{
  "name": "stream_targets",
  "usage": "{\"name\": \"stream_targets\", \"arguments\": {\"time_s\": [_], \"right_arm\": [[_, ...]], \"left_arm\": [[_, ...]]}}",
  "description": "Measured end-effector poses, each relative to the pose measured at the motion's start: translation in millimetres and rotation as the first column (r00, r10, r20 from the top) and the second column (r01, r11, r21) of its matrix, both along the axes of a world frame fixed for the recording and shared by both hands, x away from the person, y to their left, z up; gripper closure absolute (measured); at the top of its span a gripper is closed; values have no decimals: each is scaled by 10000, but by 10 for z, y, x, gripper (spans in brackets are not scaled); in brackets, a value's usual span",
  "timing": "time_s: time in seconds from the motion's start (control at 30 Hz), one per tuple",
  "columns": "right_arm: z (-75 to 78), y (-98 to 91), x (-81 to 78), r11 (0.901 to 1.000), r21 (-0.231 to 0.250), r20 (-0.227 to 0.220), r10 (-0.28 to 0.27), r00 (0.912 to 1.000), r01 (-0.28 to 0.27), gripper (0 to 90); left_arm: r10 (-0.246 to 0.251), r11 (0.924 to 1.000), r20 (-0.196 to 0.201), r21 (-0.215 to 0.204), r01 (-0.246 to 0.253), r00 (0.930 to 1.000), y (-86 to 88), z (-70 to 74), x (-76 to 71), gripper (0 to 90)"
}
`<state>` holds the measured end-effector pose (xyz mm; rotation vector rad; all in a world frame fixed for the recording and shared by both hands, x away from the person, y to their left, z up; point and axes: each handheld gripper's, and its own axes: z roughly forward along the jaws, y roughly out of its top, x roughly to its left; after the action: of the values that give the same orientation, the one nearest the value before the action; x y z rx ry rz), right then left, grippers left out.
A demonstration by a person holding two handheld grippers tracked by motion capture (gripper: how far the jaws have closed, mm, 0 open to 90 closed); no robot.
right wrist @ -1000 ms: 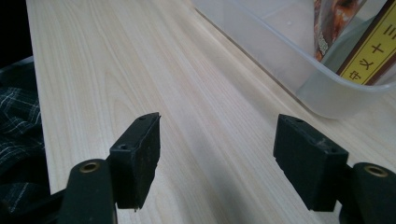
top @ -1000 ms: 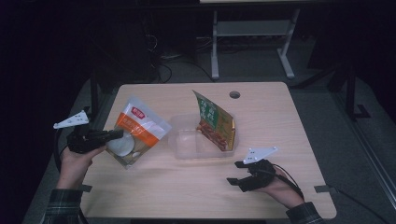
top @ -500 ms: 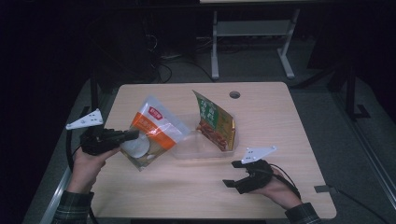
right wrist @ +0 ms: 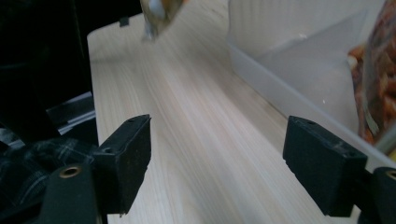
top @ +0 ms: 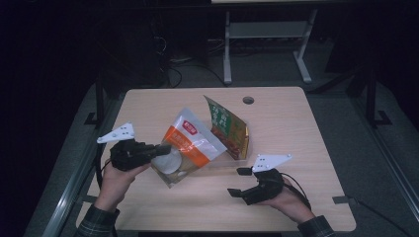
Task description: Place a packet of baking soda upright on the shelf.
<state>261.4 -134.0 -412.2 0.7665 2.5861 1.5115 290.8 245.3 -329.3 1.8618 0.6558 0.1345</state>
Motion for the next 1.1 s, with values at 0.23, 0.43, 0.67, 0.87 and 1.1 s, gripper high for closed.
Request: {"name": "stream_targets", "arguments": {"time_s": [0.23, 0.43, 0.67, 0.87, 1.1], "right_arm": [[93, 127, 38, 9978, 647, 297, 145, 9995, -164, 275], [131, 241, 100, 9914, 1280, 401, 205, 9990, -255, 346], [121, 311, 160, 9841, 1738, 472, 296, 9984, -374, 470], [113, 351, 204, 9721, 2257, 297, 591, 9978, -643, 644], [143, 343, 208, 9632, 2550, 483, 748, 9960, -847, 847]], "left_arm": [[-361, 9993, -294, -23, 360, 9989, -215, -99, -42, 896], [-563, 9984, -400, -72, 560, 9976, -350, -164, -80, 896], [-683, 9975, -328, -177, 678, 9971, -406, -162, -112, 896], [-631, 9974, -366, -362, 618, 9973, -396, -169, -110, 896], [-597, 9980, -418, -238, 588, 9973, -401, -219, -101, 895]]}}
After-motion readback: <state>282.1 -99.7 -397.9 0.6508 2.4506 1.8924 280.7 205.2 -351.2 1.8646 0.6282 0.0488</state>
